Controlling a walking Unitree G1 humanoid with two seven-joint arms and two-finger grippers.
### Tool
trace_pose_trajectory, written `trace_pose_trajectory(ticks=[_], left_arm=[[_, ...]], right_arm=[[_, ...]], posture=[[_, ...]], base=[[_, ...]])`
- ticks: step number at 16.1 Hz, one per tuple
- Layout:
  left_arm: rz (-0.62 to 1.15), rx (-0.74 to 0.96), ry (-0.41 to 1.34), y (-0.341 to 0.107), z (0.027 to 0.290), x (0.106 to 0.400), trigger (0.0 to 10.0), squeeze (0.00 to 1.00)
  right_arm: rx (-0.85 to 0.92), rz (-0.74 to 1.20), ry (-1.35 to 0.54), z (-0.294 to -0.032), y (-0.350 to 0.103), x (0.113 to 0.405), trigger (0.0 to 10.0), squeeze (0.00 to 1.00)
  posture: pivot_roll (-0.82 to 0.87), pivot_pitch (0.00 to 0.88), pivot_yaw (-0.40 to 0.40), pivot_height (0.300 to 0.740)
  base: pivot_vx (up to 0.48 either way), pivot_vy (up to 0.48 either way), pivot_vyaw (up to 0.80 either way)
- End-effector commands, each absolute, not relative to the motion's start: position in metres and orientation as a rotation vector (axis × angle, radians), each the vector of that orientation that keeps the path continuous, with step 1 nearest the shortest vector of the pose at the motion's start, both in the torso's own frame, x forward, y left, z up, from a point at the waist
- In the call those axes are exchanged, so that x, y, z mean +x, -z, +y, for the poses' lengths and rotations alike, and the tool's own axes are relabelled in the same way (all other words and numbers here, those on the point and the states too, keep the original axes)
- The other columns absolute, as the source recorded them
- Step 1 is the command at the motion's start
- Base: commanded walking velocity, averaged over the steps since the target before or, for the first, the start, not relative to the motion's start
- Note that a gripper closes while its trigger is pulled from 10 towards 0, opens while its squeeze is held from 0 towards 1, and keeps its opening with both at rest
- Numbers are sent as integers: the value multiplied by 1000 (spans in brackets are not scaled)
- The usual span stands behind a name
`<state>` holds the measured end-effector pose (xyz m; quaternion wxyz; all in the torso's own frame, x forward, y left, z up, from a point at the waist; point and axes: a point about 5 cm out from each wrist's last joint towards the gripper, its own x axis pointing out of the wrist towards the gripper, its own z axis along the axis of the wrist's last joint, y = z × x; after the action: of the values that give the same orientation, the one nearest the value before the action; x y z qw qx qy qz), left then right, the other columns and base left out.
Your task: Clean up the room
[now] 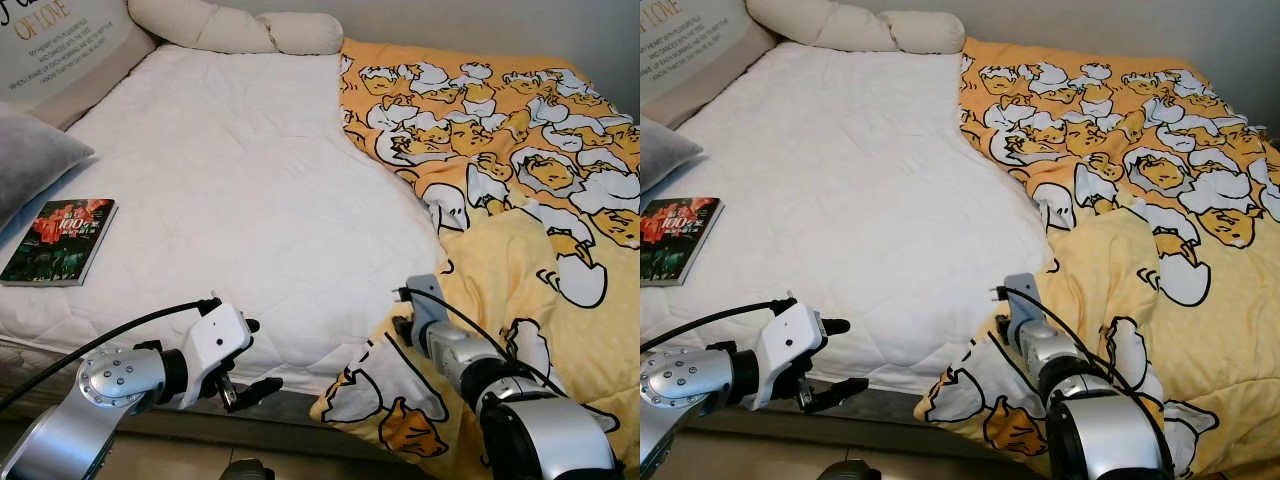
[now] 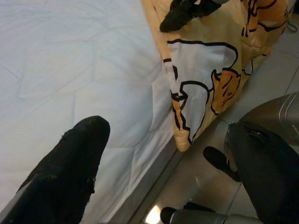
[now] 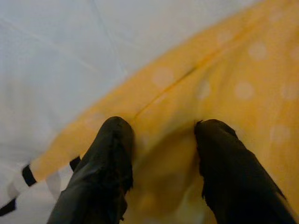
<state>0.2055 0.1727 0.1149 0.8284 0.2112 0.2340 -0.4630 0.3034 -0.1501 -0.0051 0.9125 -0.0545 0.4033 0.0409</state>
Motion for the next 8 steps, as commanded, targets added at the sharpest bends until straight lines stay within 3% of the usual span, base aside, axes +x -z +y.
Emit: trace_pose_trajectory(ticks=[1, 8], left_arm=[[498, 450, 1003, -118, 171, 202, 10000, 0], [521, 457, 1013, -117, 171, 200, 10000, 0]], right_arm=[[-81, 877, -41, -159, 13, 295, 0, 0], [-28, 903, -17, -164, 20, 286, 0, 0]], posture=[[254, 44, -40, 740], [254, 28, -32, 740]], base=[[0, 0, 0], [0, 0, 0]])
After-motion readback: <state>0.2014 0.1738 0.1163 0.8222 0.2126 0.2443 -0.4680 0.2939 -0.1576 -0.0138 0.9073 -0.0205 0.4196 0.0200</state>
